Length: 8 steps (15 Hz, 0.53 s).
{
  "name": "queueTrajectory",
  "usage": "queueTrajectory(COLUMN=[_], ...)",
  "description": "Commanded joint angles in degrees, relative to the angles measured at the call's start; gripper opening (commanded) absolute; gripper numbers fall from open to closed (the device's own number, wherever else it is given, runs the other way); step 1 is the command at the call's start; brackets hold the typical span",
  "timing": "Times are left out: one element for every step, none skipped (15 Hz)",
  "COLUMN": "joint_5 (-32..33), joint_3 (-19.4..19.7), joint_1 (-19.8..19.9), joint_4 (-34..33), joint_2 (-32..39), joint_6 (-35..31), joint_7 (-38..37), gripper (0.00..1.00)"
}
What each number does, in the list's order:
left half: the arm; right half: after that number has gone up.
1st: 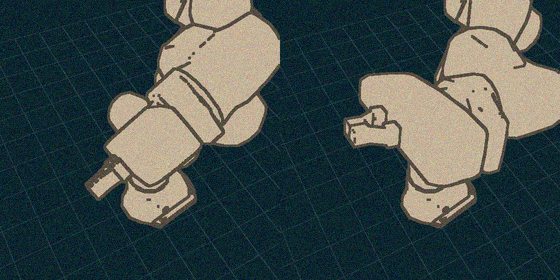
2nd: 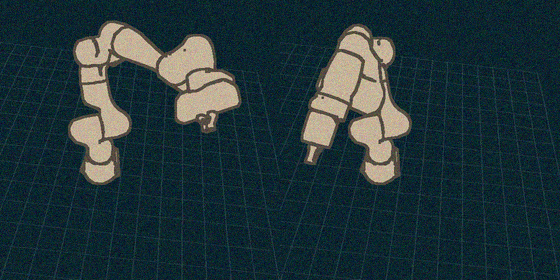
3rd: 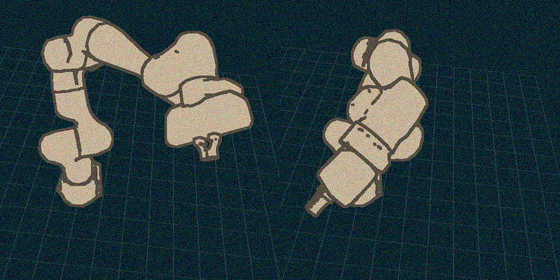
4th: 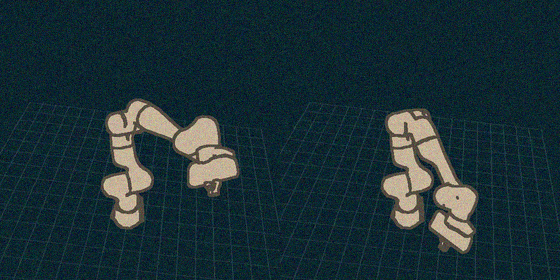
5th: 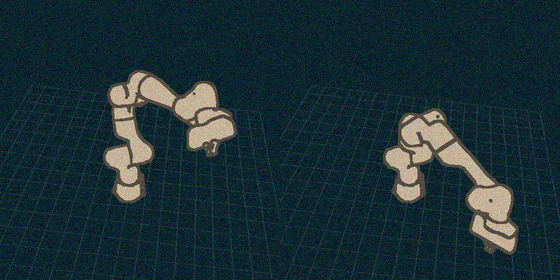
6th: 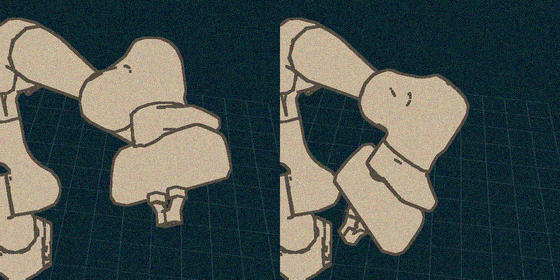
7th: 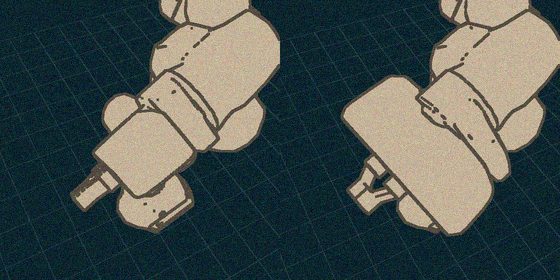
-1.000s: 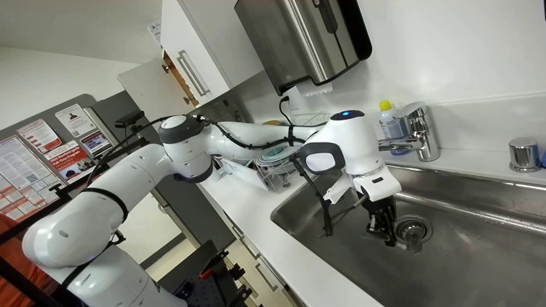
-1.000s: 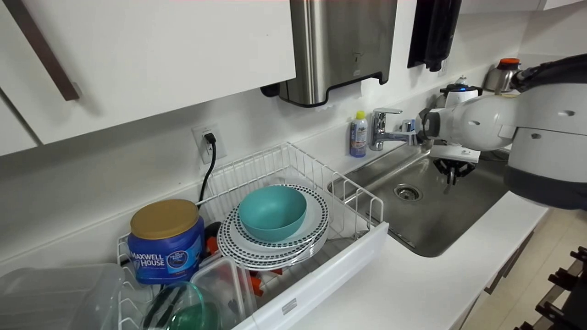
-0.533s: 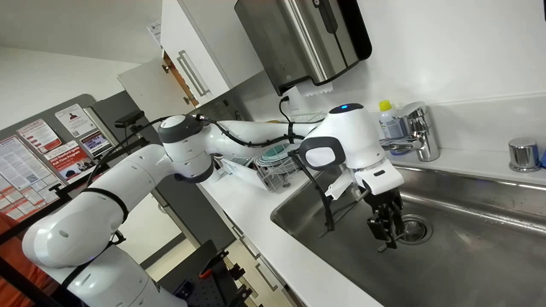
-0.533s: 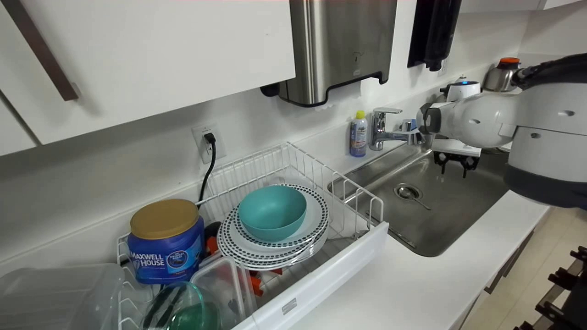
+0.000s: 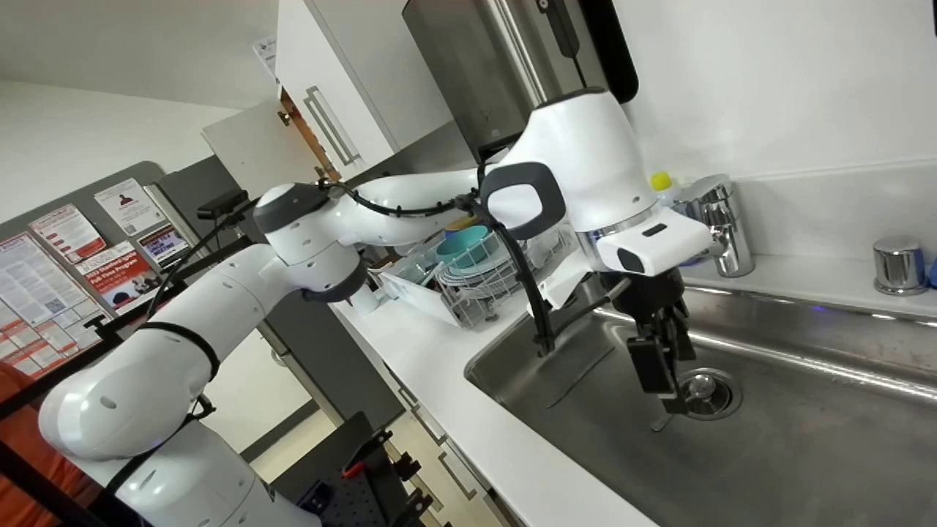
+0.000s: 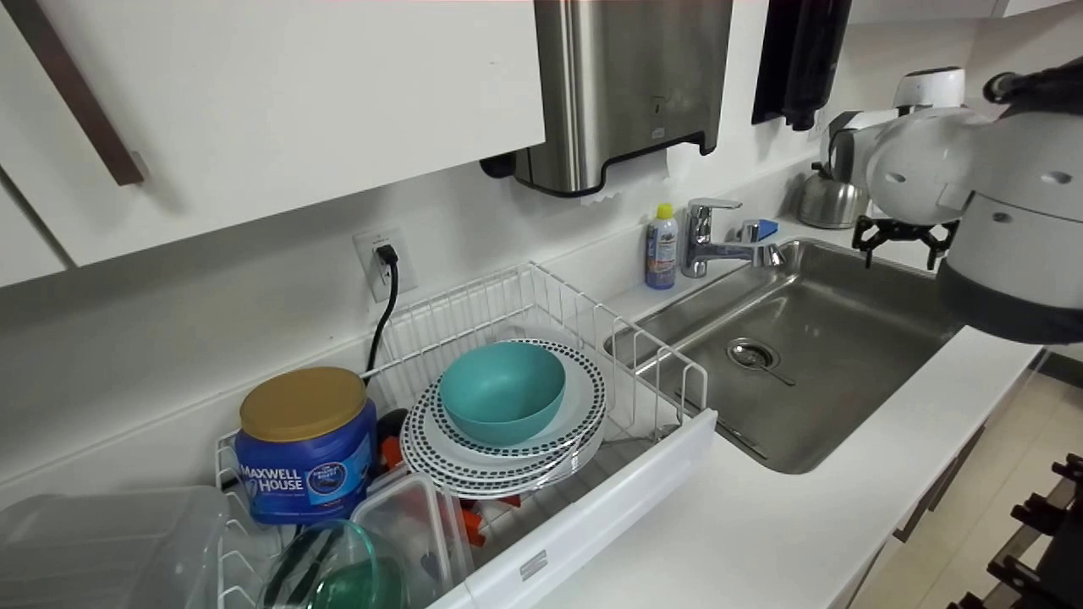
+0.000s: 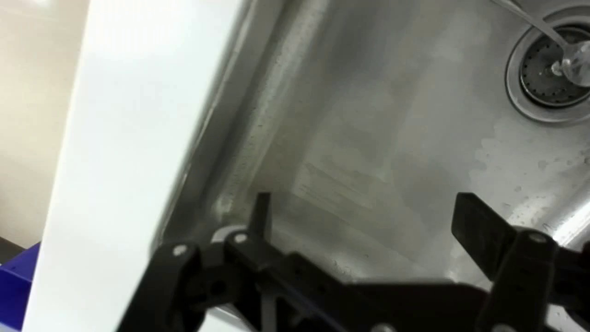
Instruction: Remove the silver spoon from the bowl and put it in the sink
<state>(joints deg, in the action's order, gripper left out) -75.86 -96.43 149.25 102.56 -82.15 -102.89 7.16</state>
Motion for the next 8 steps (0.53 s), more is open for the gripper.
queueTrajectory(joint_5=[4.70,6.15,7.44,8.86,10.32,11.80,13.26,14.64], joint_3=[2.23,2.82,3.10,3.32,3.37,3.27,3.09,3.06], joint_1=[0.05,0.06,0.07,0.07,0.08,0.08,-0.06,-0.67], joint_4=[3.61,4.19,4.70,5.23,5.53,5.84,6.21,6.85], joint_2=[6.41,7.45,8.63,9.93,11.11,12.45,13.67,15.04], joint_6=[5.06,5.75,6.15,6.50,6.69,6.71,6.39,6.12], joint_7=[12.79,16.24,19.06,21.74,23.75,26.09,27.64,29.45], gripper=[1.00,1.00,1.00,1.00,1.00,1.00,1.00,1.00])
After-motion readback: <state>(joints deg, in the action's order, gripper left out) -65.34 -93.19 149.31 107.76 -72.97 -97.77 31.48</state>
